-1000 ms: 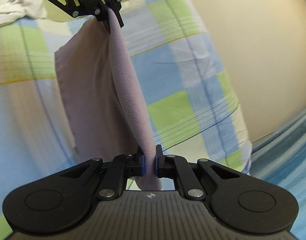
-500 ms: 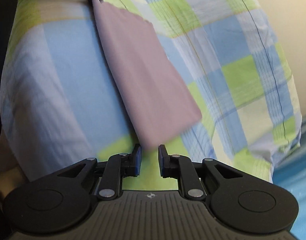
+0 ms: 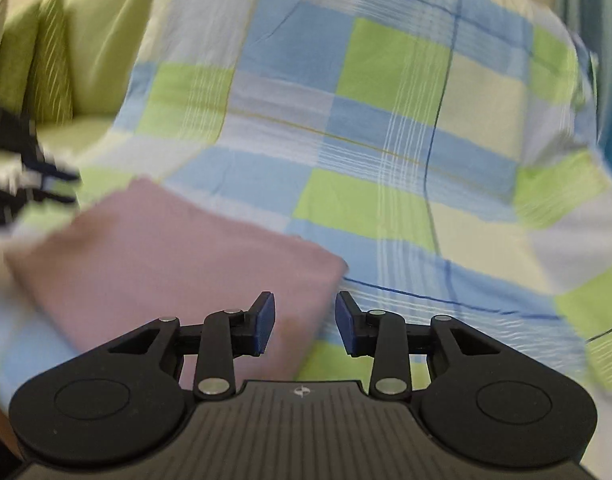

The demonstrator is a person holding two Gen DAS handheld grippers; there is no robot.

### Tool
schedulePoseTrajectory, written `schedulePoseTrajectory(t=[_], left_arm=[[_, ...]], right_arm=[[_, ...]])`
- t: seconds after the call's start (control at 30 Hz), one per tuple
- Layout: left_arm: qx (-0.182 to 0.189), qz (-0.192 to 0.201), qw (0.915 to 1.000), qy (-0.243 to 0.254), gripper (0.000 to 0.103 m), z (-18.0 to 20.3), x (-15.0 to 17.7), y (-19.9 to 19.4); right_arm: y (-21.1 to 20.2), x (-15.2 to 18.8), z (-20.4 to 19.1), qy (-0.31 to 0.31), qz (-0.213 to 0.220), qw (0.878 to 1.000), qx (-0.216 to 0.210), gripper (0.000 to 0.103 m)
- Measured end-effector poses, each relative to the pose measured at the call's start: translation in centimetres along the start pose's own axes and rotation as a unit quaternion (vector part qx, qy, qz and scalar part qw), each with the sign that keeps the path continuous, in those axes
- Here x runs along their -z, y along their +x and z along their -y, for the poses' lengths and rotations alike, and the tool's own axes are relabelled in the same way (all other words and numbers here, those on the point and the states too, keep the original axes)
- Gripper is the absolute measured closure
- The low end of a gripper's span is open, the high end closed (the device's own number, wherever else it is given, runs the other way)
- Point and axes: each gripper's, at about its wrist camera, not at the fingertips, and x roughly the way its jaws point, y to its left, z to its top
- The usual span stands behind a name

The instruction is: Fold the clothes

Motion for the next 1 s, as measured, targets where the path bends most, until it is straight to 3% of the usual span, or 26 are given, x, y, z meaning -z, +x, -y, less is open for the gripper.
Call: schedulePoseTrajectory(t=[0.07, 0.13, 0.2, 0.33, 0.4, 0.43, 0.47, 0.57, 0.63, 0.73, 0.83, 0.9, 1.0], left_arm=[[0.018, 0.006, 0.9998, -0.011, 0.080, 0.4, -0.6, 1.7], [0.022, -0.013, 0.9996, 0.006, 0.079, 1.1, -0.2, 3.4], [0.011, -0.014, 0.9996, 0.022, 0.079, 1.4, 0.8, 3.7], [-0.017, -0.029, 0.9994, 0.007, 0.078, 0.0, 2.0, 3.0], [-0.027, -0.035, 0.9990, 0.000, 0.078, -0.7, 2.4, 2.9], [-0.028, -0.037, 0.9989, -0.004, 0.078, -0.9, 2.6, 3.0], [-0.027, -0.036, 0.9989, -0.009, 0.079, -1.0, 2.7, 3.0], [-0.035, -0.034, 0.9988, -0.002, 0.081, -0.3, 3.0, 3.0], [-0.044, -0.031, 0.9985, 0.009, 0.084, 0.4, 3.1, 2.9], [-0.054, -0.033, 0.9976, 0.029, 0.084, 1.0, 3.0, 3.0], [-0.055, -0.038, 0.9972, 0.033, 0.083, 0.8, 2.7, 3.0], [-0.058, -0.039, 0.9972, 0.024, 0.080, 0.3, 2.1, 2.9], [-0.048, -0.026, 0.9985, -0.008, 0.080, -0.6, 0.5, 2.8]], right_arm=[[1.0, 0.0, 1.4, 0.051, 0.000, 0.999, -0.019, 0.055], [2.1, 0.3, 2.8, 0.087, -0.008, 0.996, -0.026, 0.053], [3.5, 0.3, 4.3, 0.112, -0.012, 0.993, -0.031, 0.053], [4.0, 1.2, 6.3, 0.176, 0.019, 0.983, -0.059, 0.053], [4.8, 1.2, 6.9, 0.202, 0.018, 0.975, -0.085, 0.056], [5.0, 1.1, 7.1, 0.209, 0.016, 0.974, -0.090, 0.067], [5.1, 0.9, 7.2, 0.211, 0.013, 0.973, -0.087, 0.086], [4.6, 0.1, 7.0, 0.201, 0.030, 0.975, -0.091, 0.094], [4.7, -0.5, 6.7, 0.181, 0.044, 0.977, -0.102, 0.094], [6.2, -0.3, 7.1, 0.182, 0.016, 0.979, -0.091, 0.094], [7.1, 0.6, 7.8, 0.203, -0.004, 0.976, -0.082, 0.087], [6.6, 0.4, 7.5, 0.191, 0.005, 0.979, -0.067, 0.080], [6.1, 0.5, 7.2, 0.189, 0.016, 0.980, -0.058, 0.080]])
